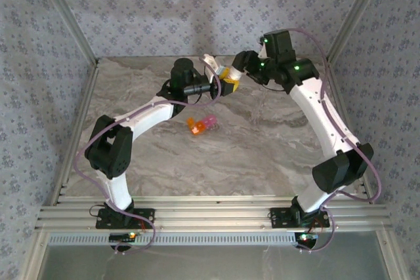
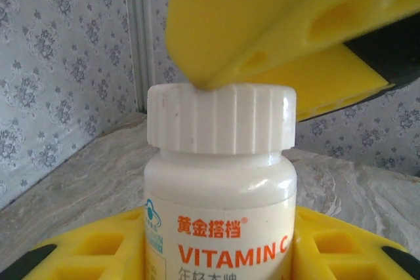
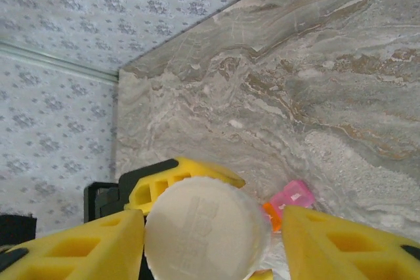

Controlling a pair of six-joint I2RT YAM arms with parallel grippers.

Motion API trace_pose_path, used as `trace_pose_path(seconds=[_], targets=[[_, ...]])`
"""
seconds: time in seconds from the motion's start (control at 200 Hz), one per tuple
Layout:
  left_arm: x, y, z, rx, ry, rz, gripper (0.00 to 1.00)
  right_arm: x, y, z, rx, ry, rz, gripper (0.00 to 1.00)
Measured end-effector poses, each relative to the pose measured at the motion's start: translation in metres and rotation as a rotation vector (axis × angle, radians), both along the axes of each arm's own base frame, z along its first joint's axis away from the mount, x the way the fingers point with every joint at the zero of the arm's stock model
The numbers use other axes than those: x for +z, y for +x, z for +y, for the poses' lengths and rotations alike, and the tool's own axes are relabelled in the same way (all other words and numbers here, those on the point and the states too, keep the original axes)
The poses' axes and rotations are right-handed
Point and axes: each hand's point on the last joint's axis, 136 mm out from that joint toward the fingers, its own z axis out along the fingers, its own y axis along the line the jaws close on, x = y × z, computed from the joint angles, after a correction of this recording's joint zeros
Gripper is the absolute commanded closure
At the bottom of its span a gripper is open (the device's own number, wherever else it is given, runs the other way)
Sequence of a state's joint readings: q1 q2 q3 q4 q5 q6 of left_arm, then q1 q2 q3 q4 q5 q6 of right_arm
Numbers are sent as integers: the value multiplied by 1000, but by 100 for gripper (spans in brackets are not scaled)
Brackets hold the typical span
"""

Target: Sort the pills into containers

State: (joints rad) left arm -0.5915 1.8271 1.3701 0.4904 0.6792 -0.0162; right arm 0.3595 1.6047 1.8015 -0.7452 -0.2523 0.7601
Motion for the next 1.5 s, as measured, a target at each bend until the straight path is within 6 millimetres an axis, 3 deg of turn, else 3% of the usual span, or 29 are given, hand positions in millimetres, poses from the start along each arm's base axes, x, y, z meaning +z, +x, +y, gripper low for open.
trace_pose_path(seconds=[0.22,0.36,0.67,0.86,1.005,1.219,1.409,1.499], targets=[[7,1,1,5,-18,-27,100,29,-3,-34,3,48,-75,30],[7,0,0,-4,-20,-29,100,45,-7,-31,103,47,-164,25],[8,-3,-1,-19,-22,-26,100,24,5,-8,307,-78,-215,24],[8,-4,-1,-27,-22,-25,100,17,0,6,371,-109,-216,24],[8,-5,-1,-30,-23,-26,100,17,-4,13,397,-118,-218,29],[8,-5,-1,-30,-23,-26,100,5,-1,14,406,-132,-184,50],[5,-4,-1,-29,-18,-8,100,1,-1,17,409,-136,-171,62],[4,-4,-1,-26,-15,-4,100,0,0,16,388,-135,-157,63]])
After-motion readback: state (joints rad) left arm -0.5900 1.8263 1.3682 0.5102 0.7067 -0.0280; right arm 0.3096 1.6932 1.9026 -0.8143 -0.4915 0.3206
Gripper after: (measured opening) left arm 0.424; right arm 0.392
